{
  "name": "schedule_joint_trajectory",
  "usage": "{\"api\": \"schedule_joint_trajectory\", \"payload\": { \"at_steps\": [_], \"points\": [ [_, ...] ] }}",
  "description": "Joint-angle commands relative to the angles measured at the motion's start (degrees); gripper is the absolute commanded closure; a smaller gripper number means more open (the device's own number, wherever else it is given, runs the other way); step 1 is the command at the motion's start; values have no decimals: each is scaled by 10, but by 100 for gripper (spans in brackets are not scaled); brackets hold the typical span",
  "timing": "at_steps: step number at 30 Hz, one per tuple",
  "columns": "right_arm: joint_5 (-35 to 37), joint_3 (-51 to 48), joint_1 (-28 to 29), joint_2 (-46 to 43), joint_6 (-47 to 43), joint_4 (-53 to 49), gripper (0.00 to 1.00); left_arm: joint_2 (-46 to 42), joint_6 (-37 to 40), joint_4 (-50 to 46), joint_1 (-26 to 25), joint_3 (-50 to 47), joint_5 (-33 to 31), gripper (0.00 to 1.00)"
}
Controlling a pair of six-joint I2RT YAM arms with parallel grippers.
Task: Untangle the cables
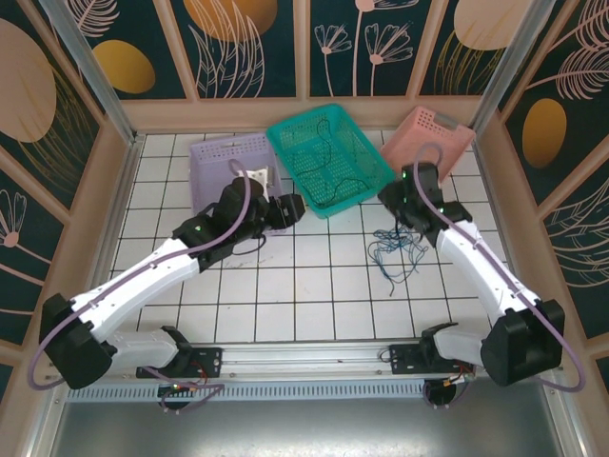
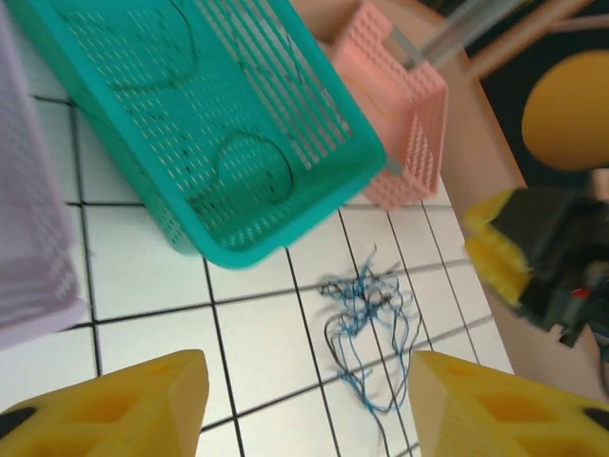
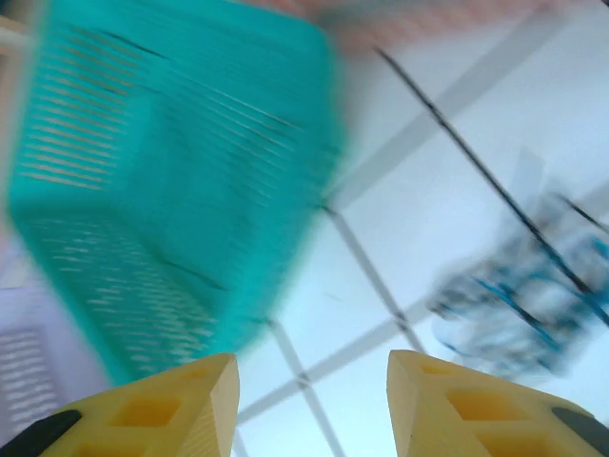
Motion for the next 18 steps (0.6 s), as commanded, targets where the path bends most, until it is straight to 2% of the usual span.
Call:
{"api": "schedule_joint_trajectory", "payload": {
  "at_steps": [1, 5, 10, 12, 14, 18],
  "points": [
    [-36, -77, -12, -16, 74, -54, 54, 44, 15, 60, -7, -20, 104, 51],
    [-35, -142, -23, -56, 114, -86, 51, 109, 38, 68, -40, -11, 140, 53],
    [-32, -200, -36, -94, 145, -103, 52, 162, 13, 107, -75, -15, 153, 52],
    [-43, -228, -44, -98, 153, -83, 54, 180, 6, 126, -82, -12, 162, 51],
    [-67, -258, -60, -101, 159, -30, 61, 202, 6, 138, -88, -1, 175, 49],
    [-87, -275, -81, -75, 173, 28, 69, 239, 8, 146, -94, 24, 185, 45]
  ]
}}
